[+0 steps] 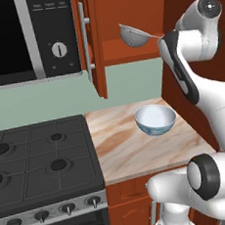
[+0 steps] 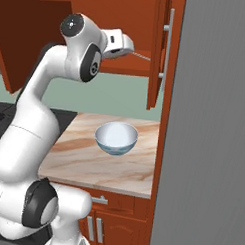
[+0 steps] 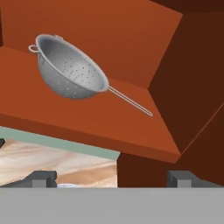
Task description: Open the cabinet and setup a tea strainer by placing it in the bowl upright.
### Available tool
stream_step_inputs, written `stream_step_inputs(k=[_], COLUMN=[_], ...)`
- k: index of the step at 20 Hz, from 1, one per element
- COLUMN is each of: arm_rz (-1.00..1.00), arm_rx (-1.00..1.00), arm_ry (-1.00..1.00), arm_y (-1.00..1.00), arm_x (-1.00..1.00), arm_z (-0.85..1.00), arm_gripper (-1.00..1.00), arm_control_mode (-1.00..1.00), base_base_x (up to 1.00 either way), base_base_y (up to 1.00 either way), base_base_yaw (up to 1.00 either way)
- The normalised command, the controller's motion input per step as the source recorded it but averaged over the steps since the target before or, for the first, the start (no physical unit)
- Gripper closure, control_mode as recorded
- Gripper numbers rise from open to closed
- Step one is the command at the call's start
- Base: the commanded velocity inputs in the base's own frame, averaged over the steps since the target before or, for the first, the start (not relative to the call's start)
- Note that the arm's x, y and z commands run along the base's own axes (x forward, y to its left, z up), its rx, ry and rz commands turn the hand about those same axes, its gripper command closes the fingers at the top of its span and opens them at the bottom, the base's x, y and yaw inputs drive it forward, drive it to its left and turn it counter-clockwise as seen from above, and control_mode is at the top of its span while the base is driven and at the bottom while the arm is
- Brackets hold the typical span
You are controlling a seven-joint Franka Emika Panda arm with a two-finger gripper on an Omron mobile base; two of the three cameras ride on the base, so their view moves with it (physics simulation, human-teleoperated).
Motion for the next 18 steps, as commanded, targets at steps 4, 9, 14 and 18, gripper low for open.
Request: stream_step_inputs(k=[4, 9, 14, 18], arm_rz=[0.00, 0.00, 0.00, 0.01], arm_rx=[-0.01, -0.02, 0.00, -0.04], arm_ry=[0.00, 0.00, 0.00, 0.00], arm_y=[-0.19, -0.23, -0.13, 0.00], arm_x=[0.55, 0.53, 0.44, 0.15], arm_z=[0.00, 0.00, 0.00, -0.08], arm_gripper=[-1.00, -1.00, -1.00, -1.00], arm_control_mode=[-1.00, -1.00, -1.00, -1.00], base_base_x=[0.00, 0.00, 0.00, 0.00], base_base_y=[0.00, 0.00, 0.00, 0.00], base_base_yaw=[0.00, 0.00, 0.00, 0.00])
